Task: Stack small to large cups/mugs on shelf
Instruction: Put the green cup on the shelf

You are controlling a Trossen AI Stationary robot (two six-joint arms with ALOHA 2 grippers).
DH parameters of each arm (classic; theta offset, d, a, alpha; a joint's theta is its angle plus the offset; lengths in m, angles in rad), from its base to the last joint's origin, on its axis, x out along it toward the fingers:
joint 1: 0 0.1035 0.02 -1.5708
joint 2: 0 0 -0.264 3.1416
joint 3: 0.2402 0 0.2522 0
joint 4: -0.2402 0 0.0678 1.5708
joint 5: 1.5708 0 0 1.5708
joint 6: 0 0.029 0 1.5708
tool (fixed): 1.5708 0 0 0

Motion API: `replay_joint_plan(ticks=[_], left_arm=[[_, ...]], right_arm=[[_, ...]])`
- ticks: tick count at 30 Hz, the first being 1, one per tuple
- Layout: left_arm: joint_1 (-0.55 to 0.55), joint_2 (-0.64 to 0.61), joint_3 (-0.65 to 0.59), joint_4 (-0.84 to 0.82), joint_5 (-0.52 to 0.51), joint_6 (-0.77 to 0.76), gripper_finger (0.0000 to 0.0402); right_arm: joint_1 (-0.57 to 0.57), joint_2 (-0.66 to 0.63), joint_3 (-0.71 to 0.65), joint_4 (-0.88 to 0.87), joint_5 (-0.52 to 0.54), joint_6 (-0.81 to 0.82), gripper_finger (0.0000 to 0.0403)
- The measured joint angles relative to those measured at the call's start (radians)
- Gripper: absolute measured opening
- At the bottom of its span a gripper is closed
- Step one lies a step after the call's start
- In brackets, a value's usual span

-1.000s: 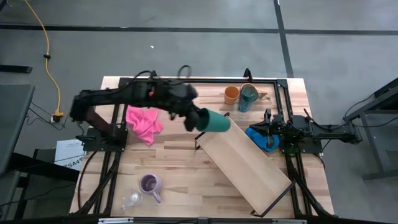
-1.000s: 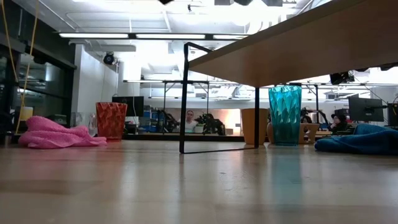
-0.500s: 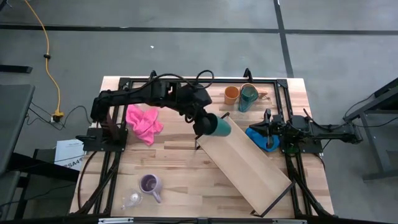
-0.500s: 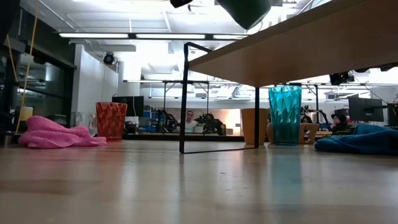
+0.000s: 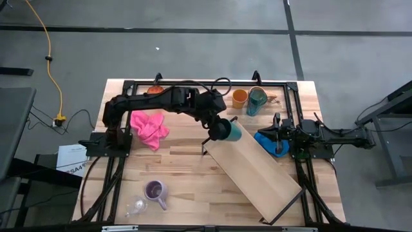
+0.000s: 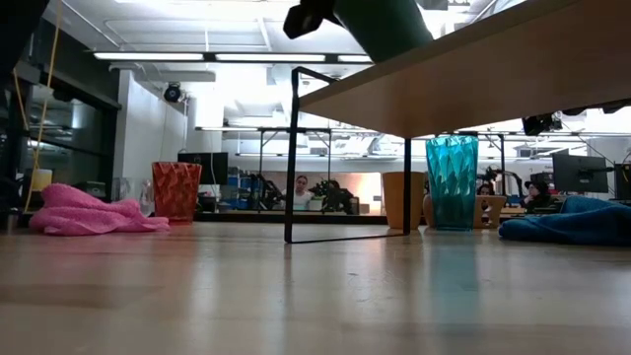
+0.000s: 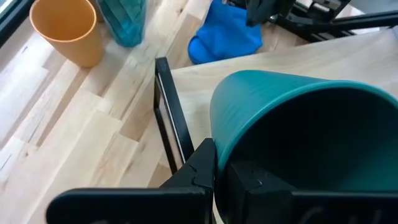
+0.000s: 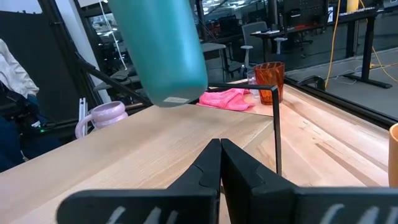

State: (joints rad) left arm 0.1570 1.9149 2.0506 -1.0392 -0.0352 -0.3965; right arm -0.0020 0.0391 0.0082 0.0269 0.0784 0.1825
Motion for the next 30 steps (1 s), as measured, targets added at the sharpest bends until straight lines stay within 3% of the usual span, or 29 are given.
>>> replay_joint_plan(ticks=[20, 30], left_arm=[[0.000, 0.000, 0.000, -0.003, -0.002, -0.005, 0.0000], [0.000, 0.067, 0.000, 0.061, -0.001, -0.030, 0.0000]], right_arm=[[0.000, 0.000, 0.000, 0.000, 0.000, 0.000, 0.0000], [0.000, -0.001, 0.000, 0.000, 0.000, 0.000, 0.0000]])
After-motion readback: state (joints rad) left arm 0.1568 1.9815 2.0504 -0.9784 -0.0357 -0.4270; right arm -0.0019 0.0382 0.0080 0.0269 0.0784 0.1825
